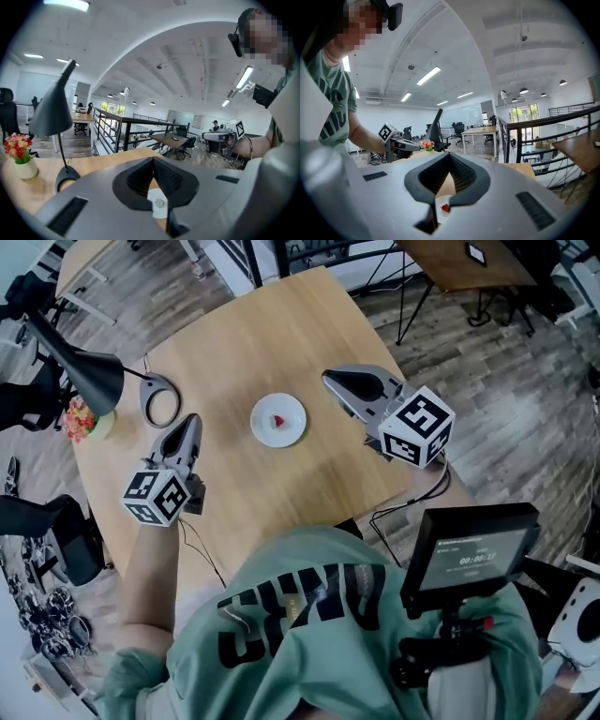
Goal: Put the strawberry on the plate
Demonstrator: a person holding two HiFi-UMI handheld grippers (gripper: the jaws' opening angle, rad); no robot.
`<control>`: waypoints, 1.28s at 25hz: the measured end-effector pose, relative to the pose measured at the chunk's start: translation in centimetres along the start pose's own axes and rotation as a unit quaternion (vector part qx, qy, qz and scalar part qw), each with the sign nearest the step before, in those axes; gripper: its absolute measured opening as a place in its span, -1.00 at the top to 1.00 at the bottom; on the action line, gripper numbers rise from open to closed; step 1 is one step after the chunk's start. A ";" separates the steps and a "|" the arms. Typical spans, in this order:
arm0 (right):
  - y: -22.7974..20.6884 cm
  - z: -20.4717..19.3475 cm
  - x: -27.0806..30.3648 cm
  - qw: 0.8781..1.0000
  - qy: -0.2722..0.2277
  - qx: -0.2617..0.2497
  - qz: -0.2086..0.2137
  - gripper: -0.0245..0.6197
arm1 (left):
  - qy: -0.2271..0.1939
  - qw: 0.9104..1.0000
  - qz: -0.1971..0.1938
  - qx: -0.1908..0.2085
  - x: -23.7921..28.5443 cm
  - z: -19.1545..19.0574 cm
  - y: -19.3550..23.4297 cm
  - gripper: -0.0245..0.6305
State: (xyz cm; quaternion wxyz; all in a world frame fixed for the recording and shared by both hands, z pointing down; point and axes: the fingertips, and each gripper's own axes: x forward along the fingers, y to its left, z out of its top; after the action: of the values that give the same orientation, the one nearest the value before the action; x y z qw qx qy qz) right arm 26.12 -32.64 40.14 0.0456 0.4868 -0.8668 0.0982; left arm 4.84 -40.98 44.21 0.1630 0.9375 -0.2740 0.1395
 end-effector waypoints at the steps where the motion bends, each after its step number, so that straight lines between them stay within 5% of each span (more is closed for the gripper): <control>1: 0.4 0.6 0.4 1.000 -0.002 -0.002 0.006 0.91 | -0.012 1.000 0.009 -0.002 -1.1 0.8 0.4 0.91; 9: 4.6 5.6 5.5 0.998 -0.012 -0.022 0.053 0.90 | -0.097 0.992 0.081 -0.009 -12.5 5.8 5.0 0.92; 18: 9.9 9.1 10.9 0.993 -0.014 -0.035 0.113 0.91 | -0.161 0.973 0.156 -0.056 -23.4 6.2 10.0 0.92; 32: 14.2 10.7 13.9 0.986 -0.004 -0.025 0.163 0.91 | -0.182 0.970 0.148 -0.062 -26.5 5.3 8.7 0.92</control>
State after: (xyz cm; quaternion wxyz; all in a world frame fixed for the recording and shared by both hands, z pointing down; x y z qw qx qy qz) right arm 6.95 -39.33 30.36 0.0372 0.3384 -0.9368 0.0807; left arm -20.59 -37.49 32.09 0.1453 0.8845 -0.4425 -0.0285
